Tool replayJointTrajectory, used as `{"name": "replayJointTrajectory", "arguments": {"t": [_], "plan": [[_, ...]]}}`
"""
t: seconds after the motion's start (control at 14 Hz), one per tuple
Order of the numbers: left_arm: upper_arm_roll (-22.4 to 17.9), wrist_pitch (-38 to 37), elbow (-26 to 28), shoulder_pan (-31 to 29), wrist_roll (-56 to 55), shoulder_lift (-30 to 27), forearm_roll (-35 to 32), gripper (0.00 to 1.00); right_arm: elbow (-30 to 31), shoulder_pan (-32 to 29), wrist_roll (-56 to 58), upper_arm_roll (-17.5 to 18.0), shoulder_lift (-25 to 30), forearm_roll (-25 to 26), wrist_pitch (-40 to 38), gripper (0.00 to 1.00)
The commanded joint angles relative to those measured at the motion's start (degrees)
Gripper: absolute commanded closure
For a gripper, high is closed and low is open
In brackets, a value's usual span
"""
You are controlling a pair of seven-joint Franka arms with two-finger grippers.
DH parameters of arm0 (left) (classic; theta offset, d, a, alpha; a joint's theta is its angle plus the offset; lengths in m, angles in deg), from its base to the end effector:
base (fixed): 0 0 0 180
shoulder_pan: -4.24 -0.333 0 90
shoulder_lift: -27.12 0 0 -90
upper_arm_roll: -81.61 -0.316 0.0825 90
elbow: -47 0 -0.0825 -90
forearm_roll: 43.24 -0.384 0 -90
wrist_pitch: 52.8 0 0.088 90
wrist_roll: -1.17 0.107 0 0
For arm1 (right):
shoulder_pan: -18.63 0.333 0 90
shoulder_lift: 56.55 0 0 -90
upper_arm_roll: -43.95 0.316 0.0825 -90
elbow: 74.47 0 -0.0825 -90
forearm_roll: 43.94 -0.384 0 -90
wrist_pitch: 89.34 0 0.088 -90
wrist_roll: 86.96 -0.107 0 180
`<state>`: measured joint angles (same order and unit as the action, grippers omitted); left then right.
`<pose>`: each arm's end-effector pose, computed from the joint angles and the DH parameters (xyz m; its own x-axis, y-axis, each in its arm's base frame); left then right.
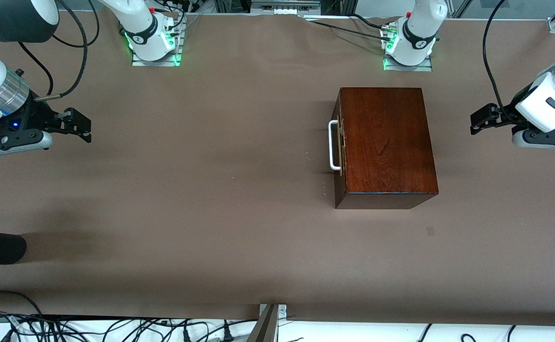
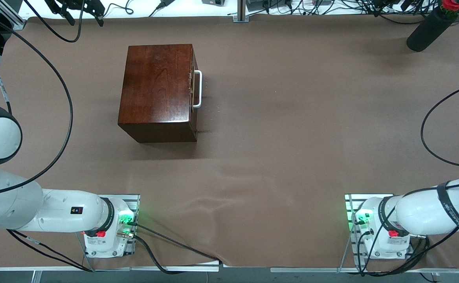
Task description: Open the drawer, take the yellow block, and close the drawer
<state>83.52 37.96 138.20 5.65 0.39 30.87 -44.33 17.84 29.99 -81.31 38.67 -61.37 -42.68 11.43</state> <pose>0.5718 -0.0306 0.5789 0.9964 -0.0445 -0.0728 -0.0459 -0.9988 -0.0178 0.5912 0.0631 0.5742 0.9763 0.2079 0.0605 0.2060 -0.9779 0.0357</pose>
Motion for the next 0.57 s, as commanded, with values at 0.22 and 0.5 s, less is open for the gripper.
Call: {"name": "replayJointTrajectory", "arguments": {"t": [0.22, 0.5], "plan": [[-0.32, -1.55, -2.25, 0.35, -0.36, 1.09, 1.27, 0.0, -0.29, -0.01, -0.56, 0.18, 0.43, -0.64, -0.57, 0.0], [-0.32, -1.55, -2.25, 0.26, -0.27, 1.09, 1.27, 0.0, -0.29, -0.01, -0.56, 0.18, 0.43, -0.64, -0.31, 0.0]]}}
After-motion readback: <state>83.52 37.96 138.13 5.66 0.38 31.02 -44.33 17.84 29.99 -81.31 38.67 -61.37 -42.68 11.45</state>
